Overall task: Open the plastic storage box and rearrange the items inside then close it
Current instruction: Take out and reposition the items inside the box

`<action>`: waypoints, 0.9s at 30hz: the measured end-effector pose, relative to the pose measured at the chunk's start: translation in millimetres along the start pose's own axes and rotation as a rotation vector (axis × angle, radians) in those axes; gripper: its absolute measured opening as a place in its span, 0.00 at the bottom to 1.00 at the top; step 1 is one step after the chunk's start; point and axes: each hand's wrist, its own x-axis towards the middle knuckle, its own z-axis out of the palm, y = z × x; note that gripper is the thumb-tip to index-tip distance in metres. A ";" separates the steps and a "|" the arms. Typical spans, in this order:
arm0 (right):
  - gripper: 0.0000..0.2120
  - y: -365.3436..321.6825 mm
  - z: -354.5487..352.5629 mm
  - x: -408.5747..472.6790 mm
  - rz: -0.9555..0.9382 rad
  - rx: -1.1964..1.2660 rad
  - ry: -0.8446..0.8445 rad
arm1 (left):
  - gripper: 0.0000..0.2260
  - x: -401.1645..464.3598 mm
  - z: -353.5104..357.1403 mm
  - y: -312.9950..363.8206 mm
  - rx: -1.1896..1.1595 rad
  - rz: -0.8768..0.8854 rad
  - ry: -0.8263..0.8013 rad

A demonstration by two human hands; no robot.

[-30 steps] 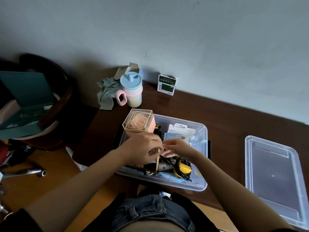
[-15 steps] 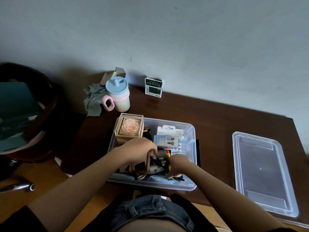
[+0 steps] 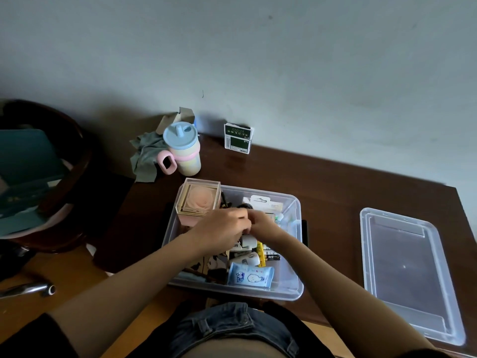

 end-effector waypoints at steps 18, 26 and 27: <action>0.14 54.9 16.7 -3.9 0.237 -0.879 -0.252 | 0.14 29.2 35.2 -11.7 0.233 0.149 -0.392; 0.12 62.2 33.7 -7.8 0.270 -0.700 -0.046 | 0.12 38.4 46.1 -10.3 0.440 0.195 -0.489; 0.12 63.2 37.3 -9.2 0.249 -0.723 -0.022 | 0.12 38.8 46.9 -10.5 0.446 0.197 -0.490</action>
